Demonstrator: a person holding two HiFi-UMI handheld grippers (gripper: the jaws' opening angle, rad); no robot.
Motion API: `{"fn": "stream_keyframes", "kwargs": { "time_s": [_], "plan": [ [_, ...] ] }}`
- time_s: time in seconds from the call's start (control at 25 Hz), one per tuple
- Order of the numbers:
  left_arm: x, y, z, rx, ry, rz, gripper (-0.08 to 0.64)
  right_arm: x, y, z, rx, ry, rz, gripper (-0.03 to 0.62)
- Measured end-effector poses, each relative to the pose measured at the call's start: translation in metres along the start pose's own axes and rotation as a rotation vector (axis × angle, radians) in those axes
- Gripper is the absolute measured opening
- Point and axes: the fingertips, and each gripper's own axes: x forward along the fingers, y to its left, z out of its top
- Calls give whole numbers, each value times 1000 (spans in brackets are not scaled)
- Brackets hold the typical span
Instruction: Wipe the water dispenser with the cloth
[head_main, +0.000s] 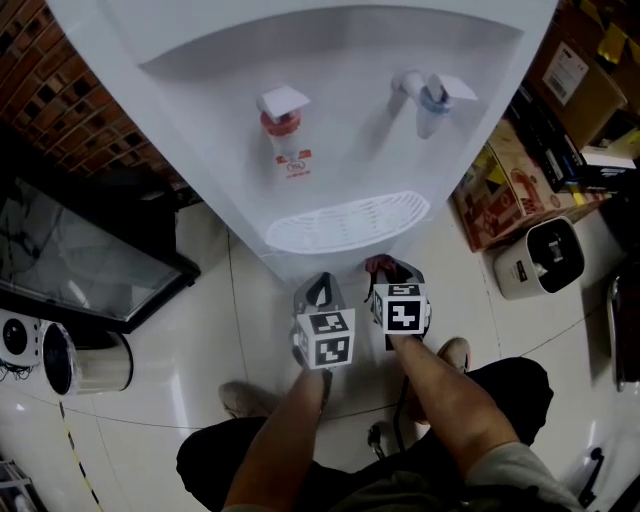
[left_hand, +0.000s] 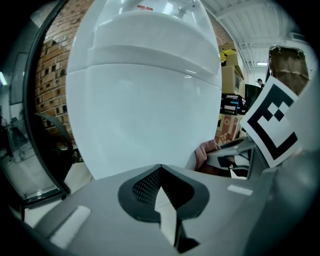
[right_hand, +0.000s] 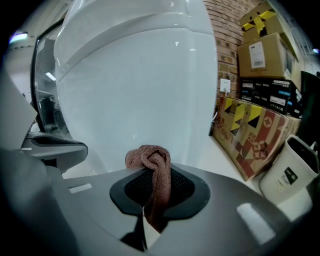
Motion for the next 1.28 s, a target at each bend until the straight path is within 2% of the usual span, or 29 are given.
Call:
{"fn": "stream_keyframes", "kwargs": {
  "time_s": [0.44,0.84,0.92,1.04,1.28],
  "plan": [
    [28,-66,6,35,15,-124,0,4,-69,-6,121,11,-85,71],
    [27,-67,-3,52,39,-143,0,4,-78,-10,119,25,-105,69],
    [17,-51,-13,48,49,-121,0,-2,-75,-18,122,28,-107,71],
    [-1,-6,-35,28,76,-42,0,-7,-47,-33,74,34,-59,72],
    [-39,102,-72,-87,101,164,0,1,61,-46,-47,39,142,72]
  ]
}}
